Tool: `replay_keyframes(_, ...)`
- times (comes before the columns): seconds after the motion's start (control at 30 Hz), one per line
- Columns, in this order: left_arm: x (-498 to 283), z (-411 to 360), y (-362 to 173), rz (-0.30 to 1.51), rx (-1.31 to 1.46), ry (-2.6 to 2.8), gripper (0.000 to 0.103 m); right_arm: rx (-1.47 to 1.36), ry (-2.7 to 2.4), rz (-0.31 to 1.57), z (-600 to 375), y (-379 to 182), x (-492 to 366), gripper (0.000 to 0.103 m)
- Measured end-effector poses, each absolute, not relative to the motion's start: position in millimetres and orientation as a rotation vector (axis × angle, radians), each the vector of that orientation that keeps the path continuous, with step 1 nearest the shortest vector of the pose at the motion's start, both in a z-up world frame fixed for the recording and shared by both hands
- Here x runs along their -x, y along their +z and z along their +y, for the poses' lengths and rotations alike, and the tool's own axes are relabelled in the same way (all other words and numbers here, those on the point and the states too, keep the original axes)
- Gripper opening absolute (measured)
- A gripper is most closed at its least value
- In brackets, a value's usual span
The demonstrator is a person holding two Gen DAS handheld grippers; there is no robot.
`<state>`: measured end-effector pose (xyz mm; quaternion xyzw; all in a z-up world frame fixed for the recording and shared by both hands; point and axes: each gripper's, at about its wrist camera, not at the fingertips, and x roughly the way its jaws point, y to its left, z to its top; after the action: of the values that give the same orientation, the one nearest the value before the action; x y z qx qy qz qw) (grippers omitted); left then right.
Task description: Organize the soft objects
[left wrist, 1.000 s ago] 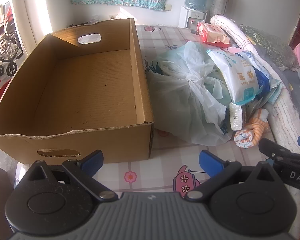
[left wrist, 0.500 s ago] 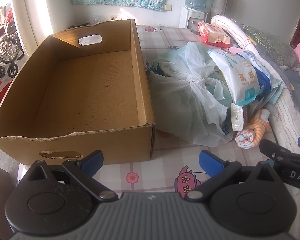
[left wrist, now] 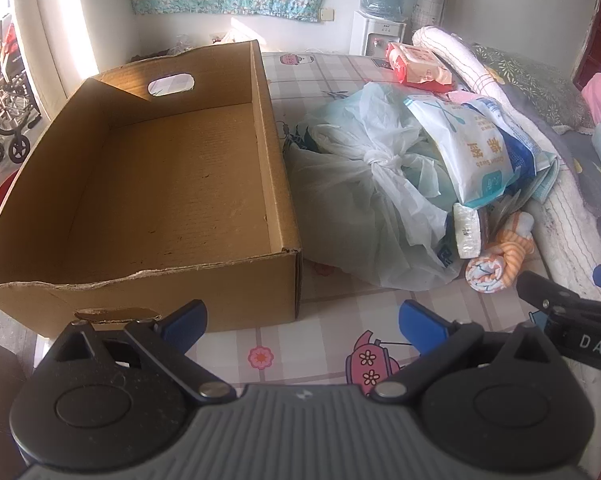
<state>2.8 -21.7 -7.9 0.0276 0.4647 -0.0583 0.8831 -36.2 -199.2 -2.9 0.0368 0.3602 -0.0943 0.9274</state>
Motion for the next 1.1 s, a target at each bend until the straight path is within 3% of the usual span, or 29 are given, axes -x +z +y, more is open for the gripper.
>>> replay_keyframes(0.43, -31.8, -62.1, 31.1, 0.738, -0.178, -0.275, 0.103, -0.217, -0.109, 0.400, -280.0, 36.9, 30.7, 0.102)
replay_keyframes(0.63, -58.9, -94.7, 25.4, 0.706, -0.201, -0.339, 0.101, -0.321, 0.007, 0.420, -306.5, 36.2, -14.2, 0.100)
replay_keyframes(0.73, -70.6, -105.7, 17.4, 0.715, -0.185, -0.383, 0.095, -0.369, 0.071, 0.484, -312.7, 25.0, -44.1, 0.090)
replay_keyframes(0.87, -89.7, -120.3, 5.2, 0.775, -0.183, -0.398, 0.073, -0.425, 0.137, 0.562, -321.1, 9.6, -81.7, 0.074)
replay_keyframes(1.03, -106.3, -131.4, -3.3, 0.830, -0.168, -0.414, 0.058, -0.494, 0.194, 0.621, -332.1, -6.3, -112.9, 0.066)
replay_keyframes(1.1, -113.1, -136.0, -6.1, 0.849, -0.166, -0.423, 0.047, -0.517, 0.218, 0.640, -335.9, -12.4, -123.1, 0.065)
